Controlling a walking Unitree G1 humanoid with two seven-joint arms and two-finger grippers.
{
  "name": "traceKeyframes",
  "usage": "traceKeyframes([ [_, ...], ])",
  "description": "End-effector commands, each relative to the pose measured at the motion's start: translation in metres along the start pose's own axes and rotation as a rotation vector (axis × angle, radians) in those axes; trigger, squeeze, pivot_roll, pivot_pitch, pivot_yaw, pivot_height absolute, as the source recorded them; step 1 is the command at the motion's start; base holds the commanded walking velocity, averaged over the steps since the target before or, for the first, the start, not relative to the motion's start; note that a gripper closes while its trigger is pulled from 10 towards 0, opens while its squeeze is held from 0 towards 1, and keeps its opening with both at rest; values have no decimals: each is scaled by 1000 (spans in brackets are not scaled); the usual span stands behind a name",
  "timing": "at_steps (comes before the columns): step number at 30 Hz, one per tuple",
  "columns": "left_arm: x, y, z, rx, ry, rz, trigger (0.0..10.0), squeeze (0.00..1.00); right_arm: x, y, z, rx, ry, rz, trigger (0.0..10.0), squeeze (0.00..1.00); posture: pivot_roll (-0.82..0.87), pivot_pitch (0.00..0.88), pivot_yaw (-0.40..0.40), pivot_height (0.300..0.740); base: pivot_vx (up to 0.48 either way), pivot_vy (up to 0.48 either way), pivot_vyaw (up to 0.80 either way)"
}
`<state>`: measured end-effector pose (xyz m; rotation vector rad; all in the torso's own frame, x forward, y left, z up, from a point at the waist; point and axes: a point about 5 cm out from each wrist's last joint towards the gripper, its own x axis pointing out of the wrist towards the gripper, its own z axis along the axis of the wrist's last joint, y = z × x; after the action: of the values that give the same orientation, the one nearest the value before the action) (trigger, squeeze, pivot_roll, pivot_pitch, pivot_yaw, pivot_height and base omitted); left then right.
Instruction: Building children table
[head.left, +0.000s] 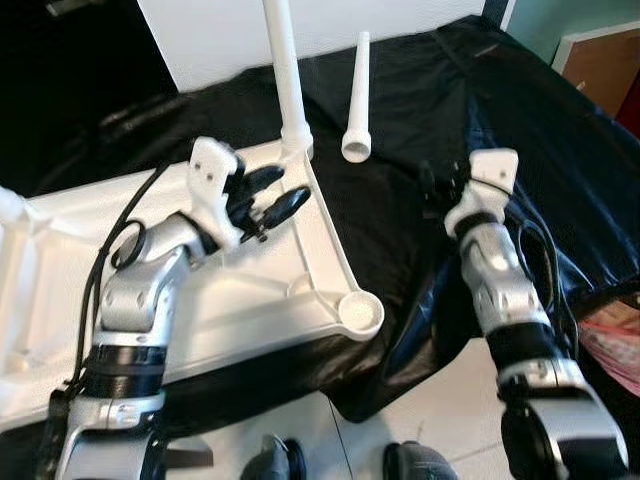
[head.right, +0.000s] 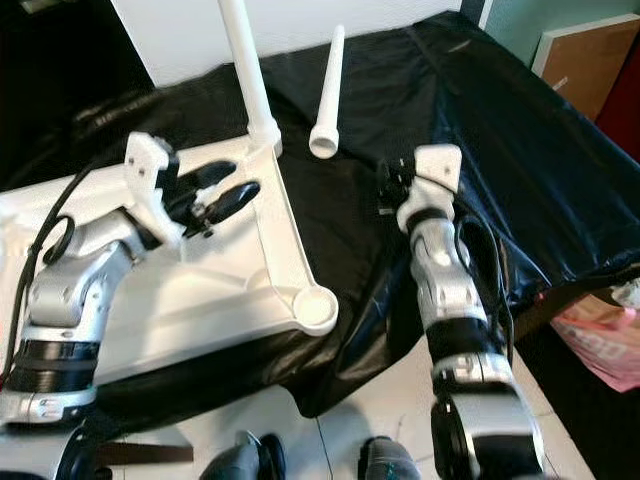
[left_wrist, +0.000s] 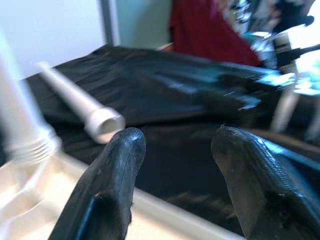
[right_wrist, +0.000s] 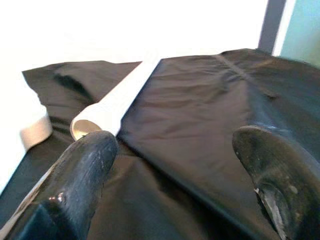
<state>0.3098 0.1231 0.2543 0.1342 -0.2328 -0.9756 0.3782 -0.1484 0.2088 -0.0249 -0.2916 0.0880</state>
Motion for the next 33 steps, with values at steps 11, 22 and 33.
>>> traceKeyframes([
  [11, 10, -13, 24, -9, -60, 20, 10000, 0, 25, 18, 6, 33, 32, 66, 10000, 0, 116, 334, 2, 740, 0, 0, 0],
  [22, 1, -23, 49, 12, -85, 115, 10000, 0, 54, 44, 35, 86, 20, 153, 10000, 0, 254, 428, -50, 740, 0, 0, 0],
  [33, -4, -27, 55, 3, -84, 157, 10000, 0, 62, 51, 50, 92, -13, 168, 10000, 0, 263, 449, -52, 740, 0, 0, 0],
])
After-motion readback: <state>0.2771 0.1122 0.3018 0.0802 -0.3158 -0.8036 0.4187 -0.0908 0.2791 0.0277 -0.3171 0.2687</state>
